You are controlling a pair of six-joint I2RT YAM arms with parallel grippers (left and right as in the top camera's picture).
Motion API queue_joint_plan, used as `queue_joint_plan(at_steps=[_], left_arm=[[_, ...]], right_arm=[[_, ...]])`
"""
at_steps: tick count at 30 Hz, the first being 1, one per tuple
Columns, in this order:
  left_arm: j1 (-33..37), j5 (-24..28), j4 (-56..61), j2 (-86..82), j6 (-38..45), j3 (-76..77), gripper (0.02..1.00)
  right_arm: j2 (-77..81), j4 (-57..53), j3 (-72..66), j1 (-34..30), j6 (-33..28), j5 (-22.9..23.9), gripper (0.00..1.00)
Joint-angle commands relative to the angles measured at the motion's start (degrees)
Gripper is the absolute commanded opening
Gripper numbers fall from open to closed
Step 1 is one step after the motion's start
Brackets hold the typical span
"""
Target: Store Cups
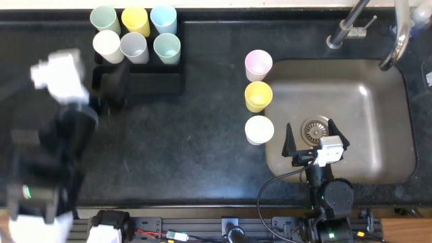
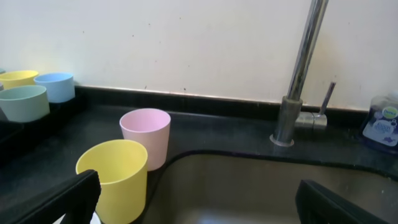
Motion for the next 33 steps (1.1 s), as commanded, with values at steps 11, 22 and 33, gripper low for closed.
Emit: queue_joint_plan(at_steps=[11, 22, 33], left_arm=[[-27.41, -7.52, -25.55, 60.87, -17.75, 60.3, 1.0], [-31.56, -7.91, -36.3, 80.67, -25.0, 75.23, 1.0], [-31.56, -12.31, -39.41, 87.19, -30.97, 75.23, 0.993]], right_arm=[[-0.33, 0.42, -0.76, 0.22, 0.22, 0.35, 0.998], [-0.33, 0.42, -0.76, 0.22, 0.22, 0.35, 0.998], [-0.33, 0.42, -0.76, 0.22, 0.22, 0.35, 0.996]])
